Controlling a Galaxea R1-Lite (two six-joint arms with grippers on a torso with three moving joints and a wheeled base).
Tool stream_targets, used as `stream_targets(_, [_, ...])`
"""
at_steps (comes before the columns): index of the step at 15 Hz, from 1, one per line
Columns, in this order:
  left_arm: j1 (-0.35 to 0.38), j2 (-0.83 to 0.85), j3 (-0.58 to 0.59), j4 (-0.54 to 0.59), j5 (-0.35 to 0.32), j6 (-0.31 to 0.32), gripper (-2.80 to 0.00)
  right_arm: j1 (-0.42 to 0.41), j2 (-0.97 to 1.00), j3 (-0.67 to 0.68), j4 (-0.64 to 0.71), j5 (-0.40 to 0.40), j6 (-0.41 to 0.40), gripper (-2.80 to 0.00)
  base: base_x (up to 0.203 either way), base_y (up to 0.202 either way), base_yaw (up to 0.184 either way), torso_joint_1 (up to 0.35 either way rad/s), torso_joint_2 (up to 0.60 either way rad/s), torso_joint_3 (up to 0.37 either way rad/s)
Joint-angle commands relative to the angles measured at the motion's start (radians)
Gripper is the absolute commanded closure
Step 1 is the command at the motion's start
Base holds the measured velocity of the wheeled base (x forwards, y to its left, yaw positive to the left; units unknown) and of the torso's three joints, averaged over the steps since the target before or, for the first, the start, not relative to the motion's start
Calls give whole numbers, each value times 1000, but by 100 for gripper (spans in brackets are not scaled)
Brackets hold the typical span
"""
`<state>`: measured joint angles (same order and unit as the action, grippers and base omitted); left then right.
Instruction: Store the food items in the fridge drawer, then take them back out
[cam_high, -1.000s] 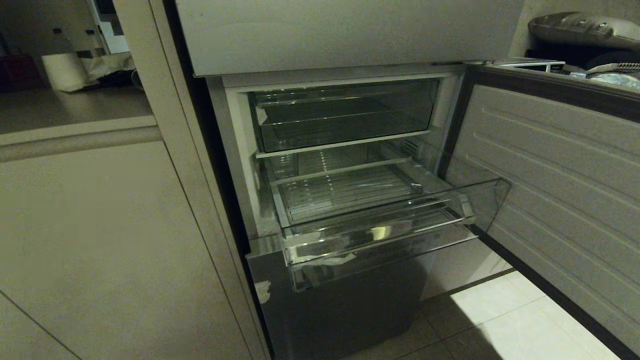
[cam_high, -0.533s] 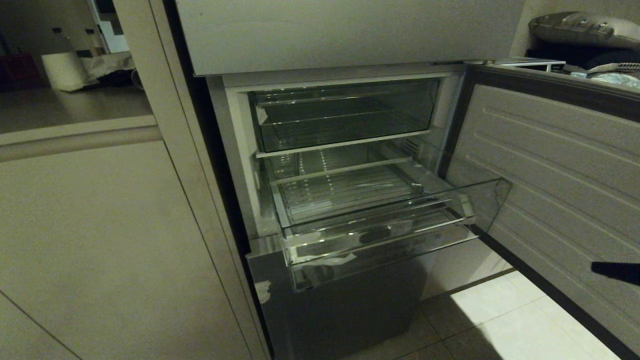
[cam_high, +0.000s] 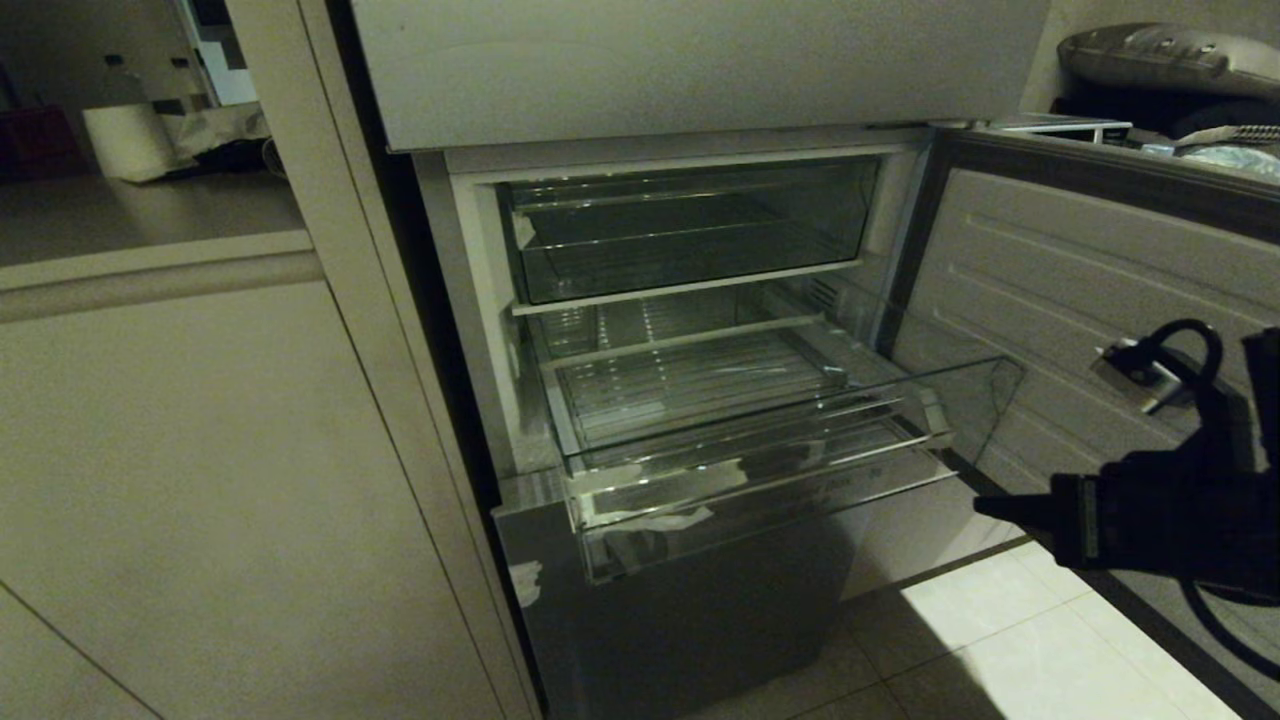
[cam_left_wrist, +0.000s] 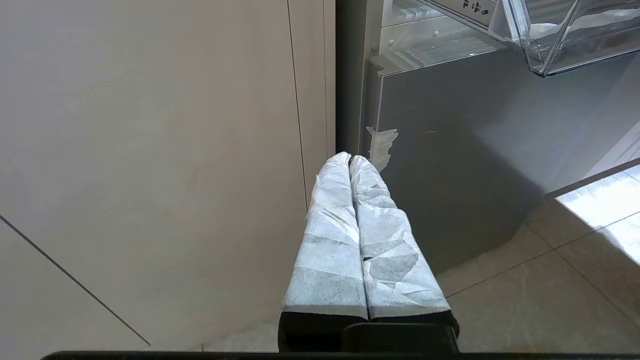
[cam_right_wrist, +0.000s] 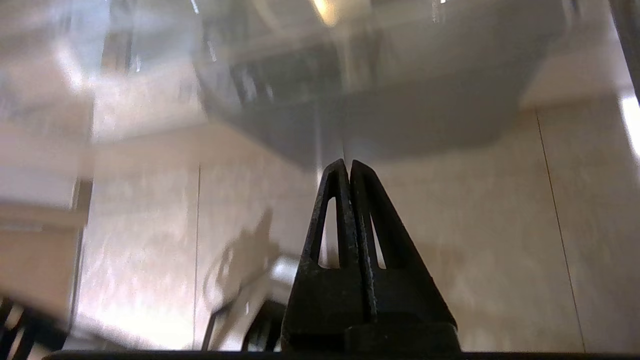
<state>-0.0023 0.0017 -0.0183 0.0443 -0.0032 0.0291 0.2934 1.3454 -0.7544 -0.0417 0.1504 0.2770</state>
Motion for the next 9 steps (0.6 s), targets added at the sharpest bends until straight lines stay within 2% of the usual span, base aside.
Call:
stream_targets(1, [-1, 1, 0, 0, 0, 0, 0, 2, 177, -6, -121, -2, 1, 0, 0, 0, 0, 0, 0, 0])
stream_targets(4, [1, 1, 0, 0, 0, 0, 0, 2, 320, -109, -155, -34, 2, 0, 0, 0, 0, 0, 0, 0])
stream_targets(7, [1, 1, 0, 0, 0, 0, 0, 3, 458, -188, -301, -46, 2, 0, 0, 0, 0, 0, 0, 0])
stream_targets(9, [-1, 1, 0, 0, 0, 0, 0, 2, 540, -279, -351, -46, 9, 0, 0, 0, 0, 0, 0, 0])
